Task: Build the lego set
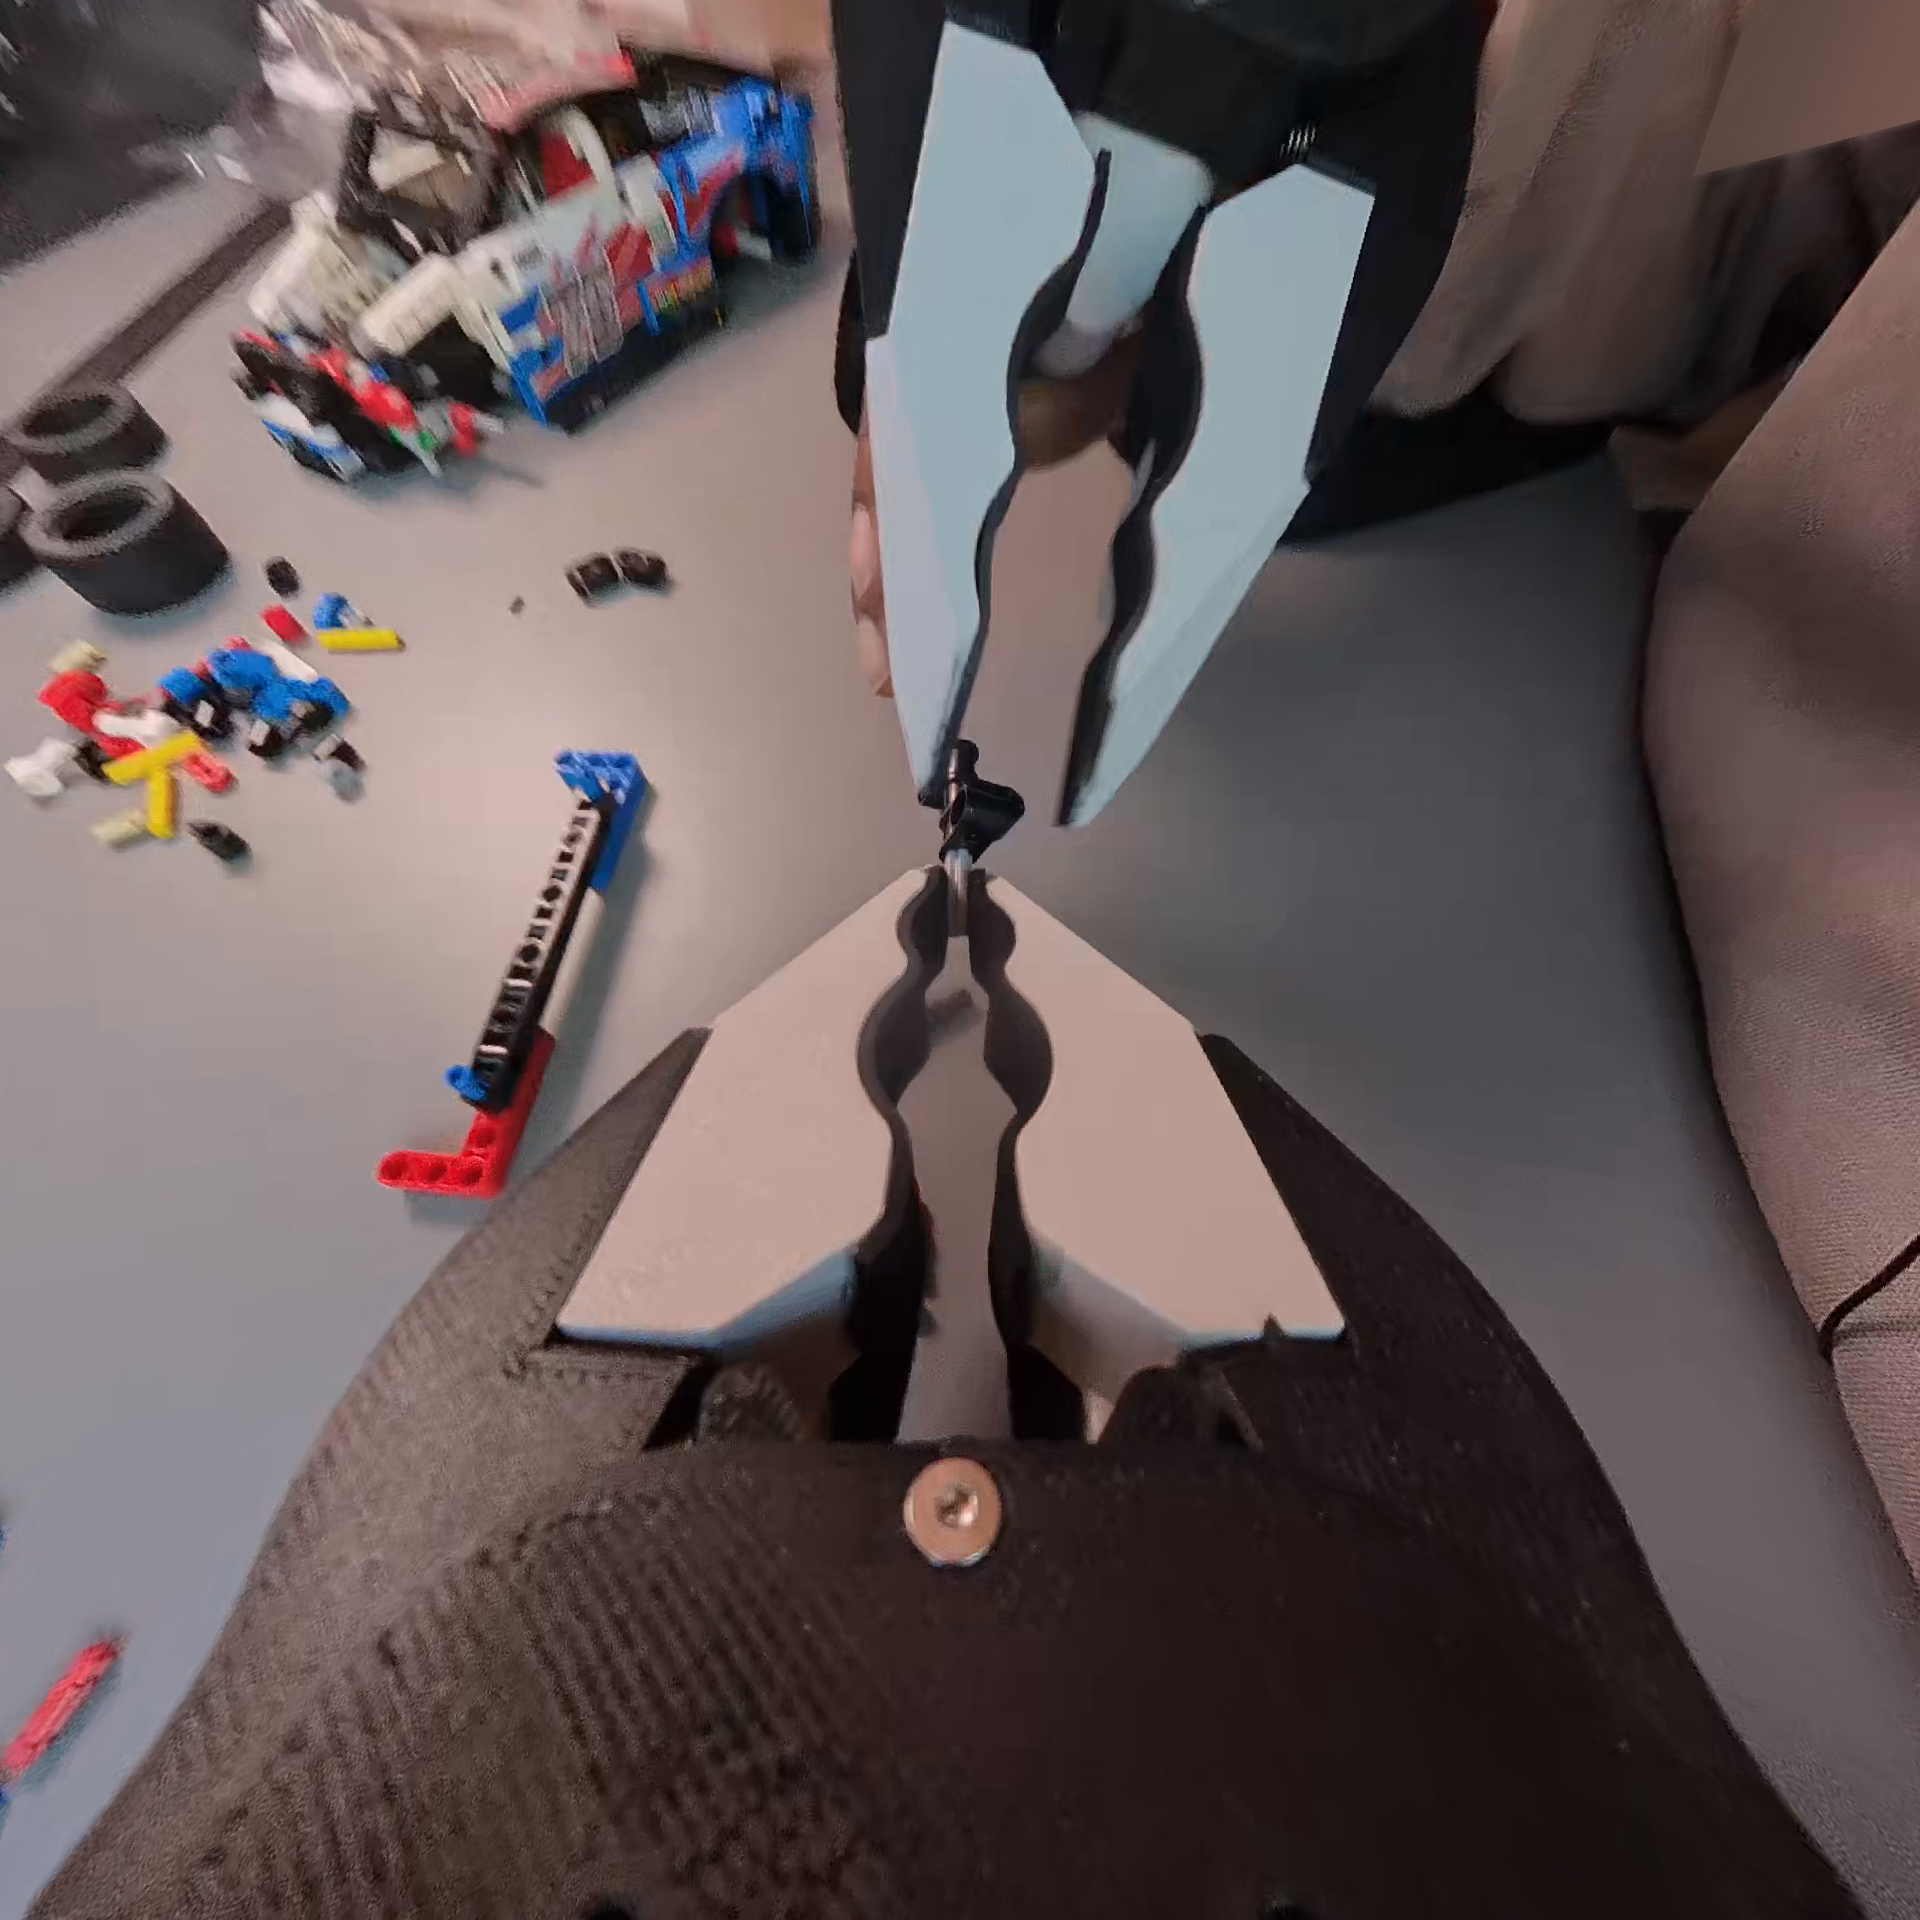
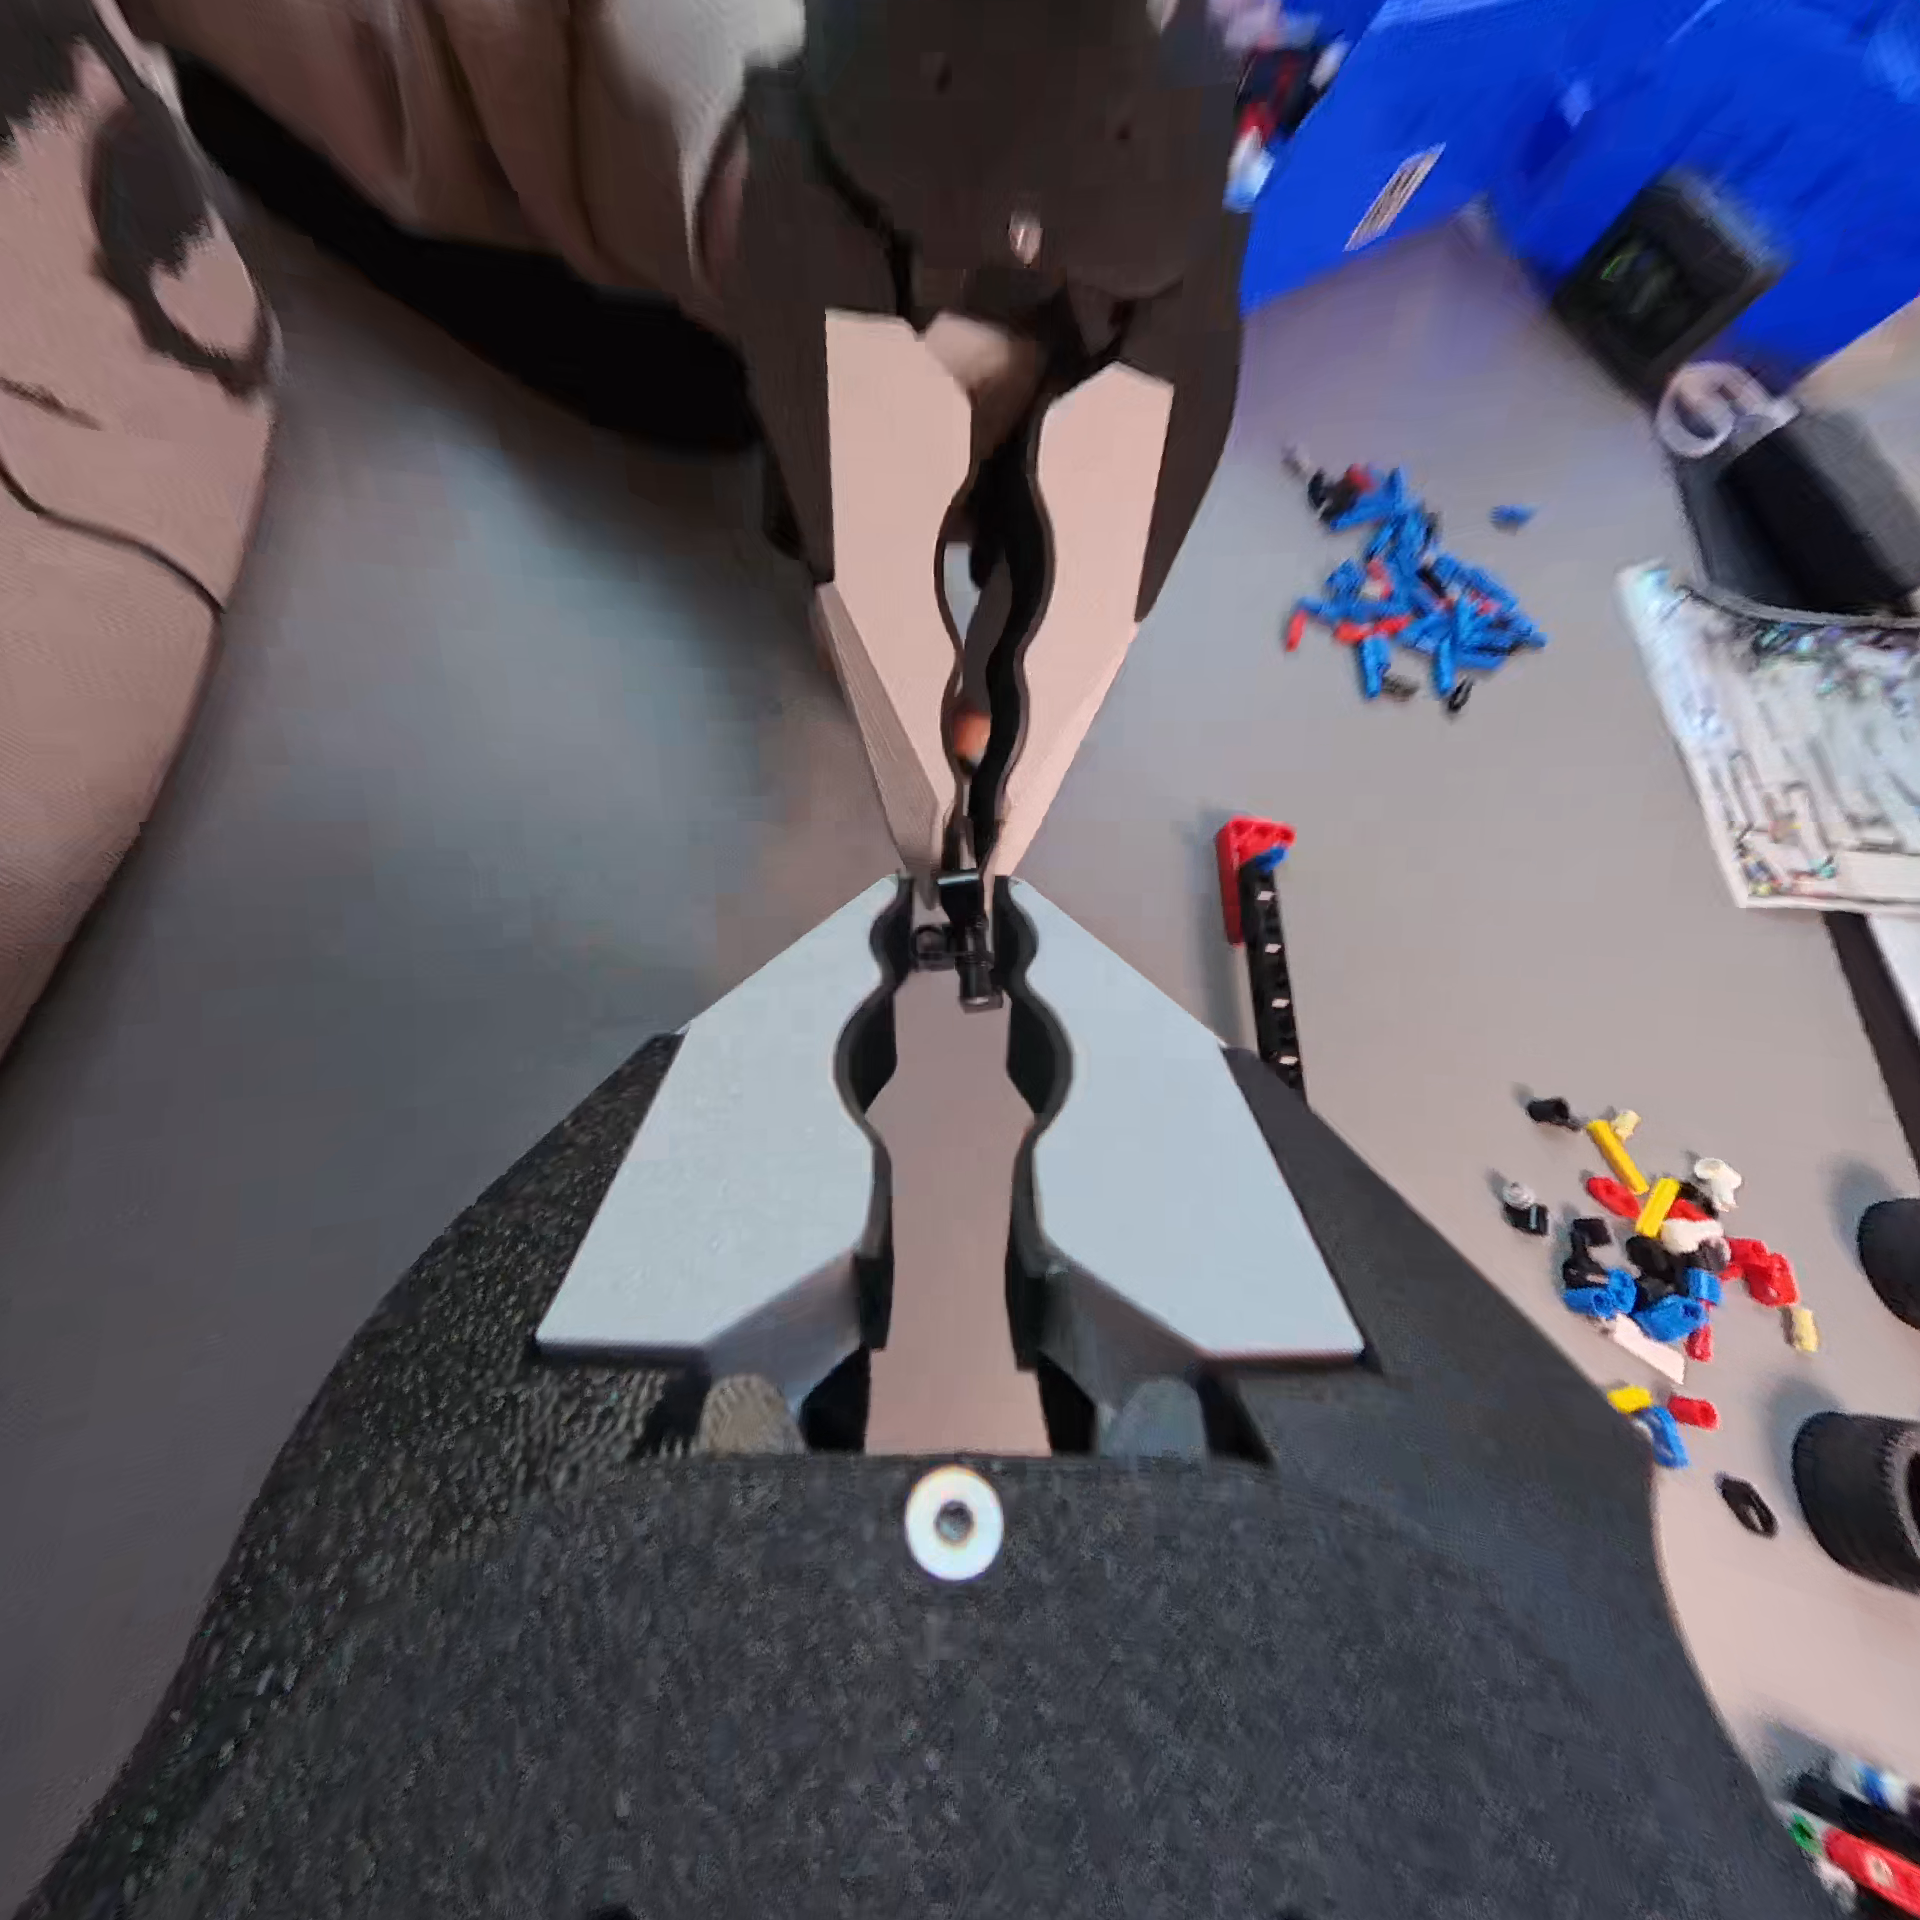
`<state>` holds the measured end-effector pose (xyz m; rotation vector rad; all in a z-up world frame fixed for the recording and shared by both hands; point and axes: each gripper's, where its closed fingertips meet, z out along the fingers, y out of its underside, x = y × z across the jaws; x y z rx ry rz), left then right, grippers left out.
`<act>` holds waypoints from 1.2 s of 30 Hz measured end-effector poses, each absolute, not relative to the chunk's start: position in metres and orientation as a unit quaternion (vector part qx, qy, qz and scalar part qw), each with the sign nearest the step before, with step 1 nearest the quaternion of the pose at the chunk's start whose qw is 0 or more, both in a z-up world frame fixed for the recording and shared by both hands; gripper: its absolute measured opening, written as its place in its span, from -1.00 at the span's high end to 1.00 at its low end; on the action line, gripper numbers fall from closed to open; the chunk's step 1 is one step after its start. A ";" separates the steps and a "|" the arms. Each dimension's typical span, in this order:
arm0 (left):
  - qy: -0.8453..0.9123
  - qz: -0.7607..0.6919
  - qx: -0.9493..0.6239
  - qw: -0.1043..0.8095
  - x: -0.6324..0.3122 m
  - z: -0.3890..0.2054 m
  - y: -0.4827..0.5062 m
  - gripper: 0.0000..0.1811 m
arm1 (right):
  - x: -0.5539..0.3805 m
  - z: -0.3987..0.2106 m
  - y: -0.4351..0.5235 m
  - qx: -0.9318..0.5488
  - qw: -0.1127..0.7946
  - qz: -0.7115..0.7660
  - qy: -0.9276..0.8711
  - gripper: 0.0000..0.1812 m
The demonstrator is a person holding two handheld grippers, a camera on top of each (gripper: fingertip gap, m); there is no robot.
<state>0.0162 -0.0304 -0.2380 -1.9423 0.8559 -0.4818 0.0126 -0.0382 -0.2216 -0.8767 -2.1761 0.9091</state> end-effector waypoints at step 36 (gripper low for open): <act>0.342 -0.254 -0.749 0.508 0.042 -0.213 -0.036 1.00 | 0.014 -0.177 -0.033 -0.413 0.184 0.354 -0.819 0.93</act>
